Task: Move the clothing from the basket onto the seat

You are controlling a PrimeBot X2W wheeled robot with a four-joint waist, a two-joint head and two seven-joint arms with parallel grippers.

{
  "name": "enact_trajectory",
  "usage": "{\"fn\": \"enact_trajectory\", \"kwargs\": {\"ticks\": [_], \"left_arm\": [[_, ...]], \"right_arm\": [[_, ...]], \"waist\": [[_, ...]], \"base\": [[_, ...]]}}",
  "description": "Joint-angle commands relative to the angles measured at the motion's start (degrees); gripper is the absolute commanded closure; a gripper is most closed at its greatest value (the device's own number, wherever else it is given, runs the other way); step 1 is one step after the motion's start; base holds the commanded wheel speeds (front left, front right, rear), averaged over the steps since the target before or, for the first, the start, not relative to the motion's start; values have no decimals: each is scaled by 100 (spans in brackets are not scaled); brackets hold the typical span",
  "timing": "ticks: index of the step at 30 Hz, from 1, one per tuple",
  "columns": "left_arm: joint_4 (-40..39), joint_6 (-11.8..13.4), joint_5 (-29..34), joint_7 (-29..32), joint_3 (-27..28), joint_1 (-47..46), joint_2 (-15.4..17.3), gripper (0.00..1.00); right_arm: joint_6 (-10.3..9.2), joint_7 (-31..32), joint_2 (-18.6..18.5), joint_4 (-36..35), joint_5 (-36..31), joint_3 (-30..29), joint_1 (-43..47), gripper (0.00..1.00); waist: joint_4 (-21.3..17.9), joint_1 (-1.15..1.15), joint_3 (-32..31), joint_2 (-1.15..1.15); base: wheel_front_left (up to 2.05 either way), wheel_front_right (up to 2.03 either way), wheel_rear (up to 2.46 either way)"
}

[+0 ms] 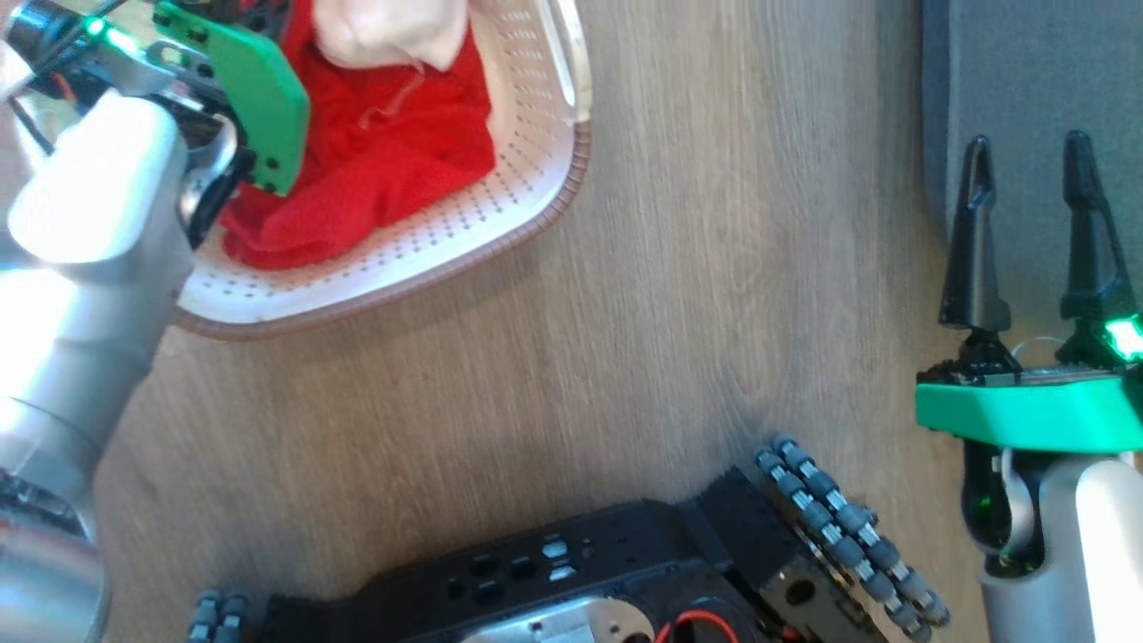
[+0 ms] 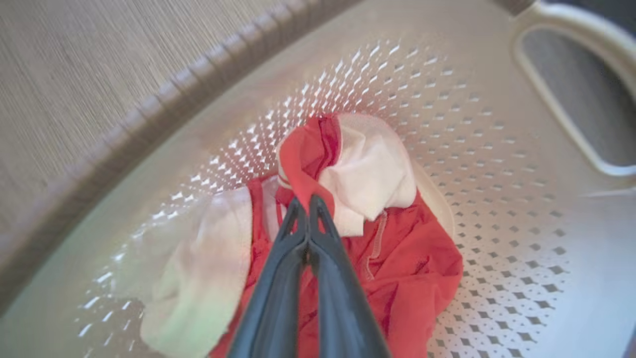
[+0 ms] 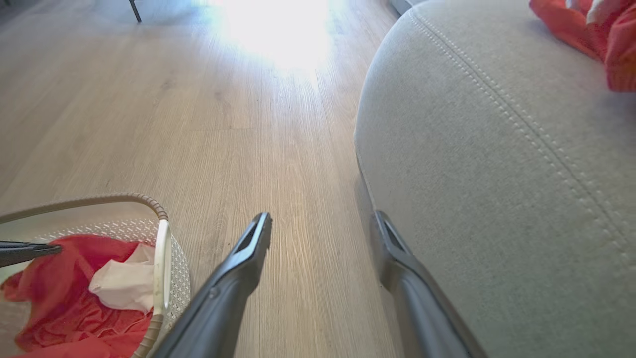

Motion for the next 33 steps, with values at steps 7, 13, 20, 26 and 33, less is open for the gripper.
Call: {"fn": "enact_trajectory", "kwargs": {"ticks": [7, 13, 20, 26, 33], "left_arm": [[-497, -34, -490, -524, 280, 550, 74, 100], [-790, -33, -847, -872, 428, 1071, 82, 100], [-1090, 128, -1147, -1088, 607, 1725, 136, 100], [-1708, 512, -1426, -1158, 790, 2550, 371, 100], [-2618, 1085, -1479, -1095, 928, 3225, 941, 100]], "right_arm": [[40, -28, -49, 197, -156, -146, 71, 0], [40, -28, -49, 598, -289, -350, 126, 0], [40, -28, -49, 969, -419, -511, 379, 0], [40, -28, -49, 1275, -474, -676, 816, 0], [40, -28, -49, 1430, -598, -737, 1173, 0]], "waist": [[613, 0, -1129, 0], [971, 0, -2110, 0], [1277, 0, -3203, 0], [1636, 0, -4291, 0], [2006, 0, -4973, 0]], "base": [[0, 0, 0], [0, 0, 0], [0, 0, 0], [0, 0, 0], [0, 0, 0]]}}
